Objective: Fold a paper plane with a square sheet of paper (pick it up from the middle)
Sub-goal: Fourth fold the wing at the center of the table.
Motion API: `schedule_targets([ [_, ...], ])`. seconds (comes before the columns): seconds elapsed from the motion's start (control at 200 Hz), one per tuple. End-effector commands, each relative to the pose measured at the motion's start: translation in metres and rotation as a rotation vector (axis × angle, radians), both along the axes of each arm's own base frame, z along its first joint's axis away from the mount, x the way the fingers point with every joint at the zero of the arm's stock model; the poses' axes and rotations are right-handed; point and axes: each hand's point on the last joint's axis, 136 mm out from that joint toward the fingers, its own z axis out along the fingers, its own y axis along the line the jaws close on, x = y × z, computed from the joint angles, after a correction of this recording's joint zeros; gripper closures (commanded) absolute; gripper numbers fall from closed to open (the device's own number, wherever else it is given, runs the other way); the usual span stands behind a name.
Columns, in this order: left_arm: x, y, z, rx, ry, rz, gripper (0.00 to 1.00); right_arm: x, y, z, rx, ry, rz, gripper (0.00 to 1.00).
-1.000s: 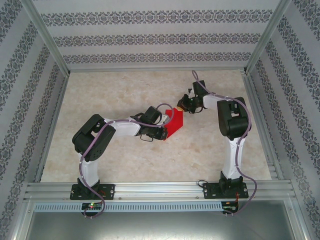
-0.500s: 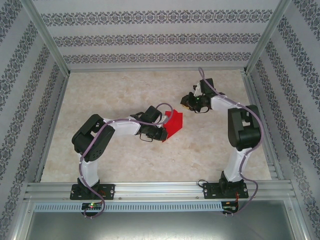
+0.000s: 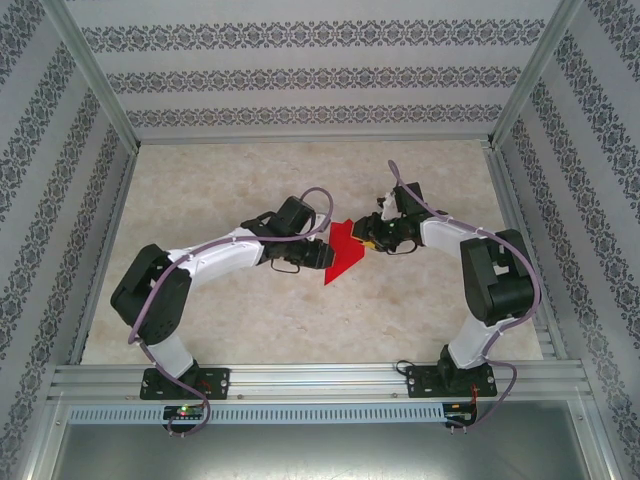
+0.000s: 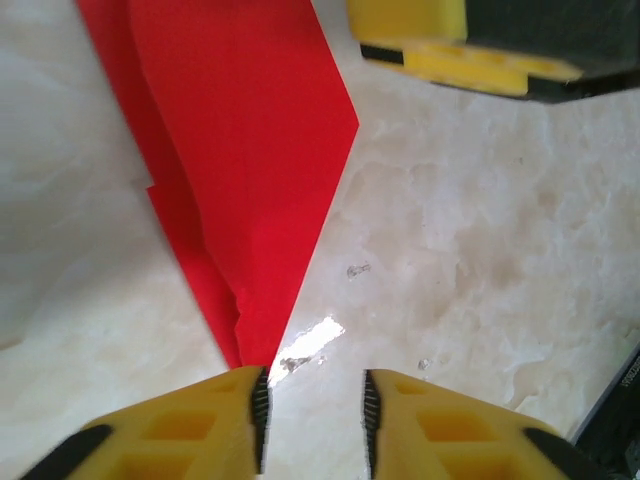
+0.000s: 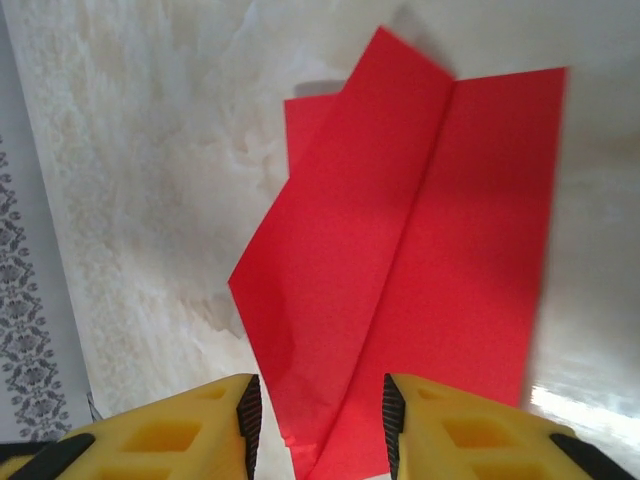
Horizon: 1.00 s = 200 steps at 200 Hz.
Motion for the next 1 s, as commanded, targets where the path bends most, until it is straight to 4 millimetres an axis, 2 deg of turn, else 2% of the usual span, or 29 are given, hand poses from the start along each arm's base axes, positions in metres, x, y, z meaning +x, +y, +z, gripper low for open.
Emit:
schedule_targets([
  [0.0,-0.004,0.021,-0.006,0.076,0.037,0.039,0.60,0.005,0.013,-0.005,0.021,-0.007,0.017,0.61],
  [0.115,-0.006,0.021,-0.013,0.062,0.057,0.047,0.57,0.009,0.022,-0.015,0.012,0.010,0.031,0.60],
  [0.26,-0.005,0.010,-0.029,0.023,0.095,0.031,0.56,0.012,0.023,-0.024,0.001,0.025,0.023,0.60],
  [0.425,-0.001,-0.002,-0.043,-0.011,0.118,0.011,0.56,0.014,0.028,-0.029,0.020,0.040,0.027,0.60],
  [0.565,0.006,-0.005,-0.055,-0.008,0.135,0.012,0.56,0.013,0.030,-0.032,0.034,0.052,0.028,0.60],
  [0.729,0.013,-0.003,-0.067,0.020,0.146,0.020,0.62,0.012,0.031,-0.035,0.048,0.061,0.030,0.59],
  [0.994,0.018,0.000,-0.074,0.001,0.168,0.032,0.72,0.007,0.035,-0.036,0.074,0.077,0.042,0.59],
])
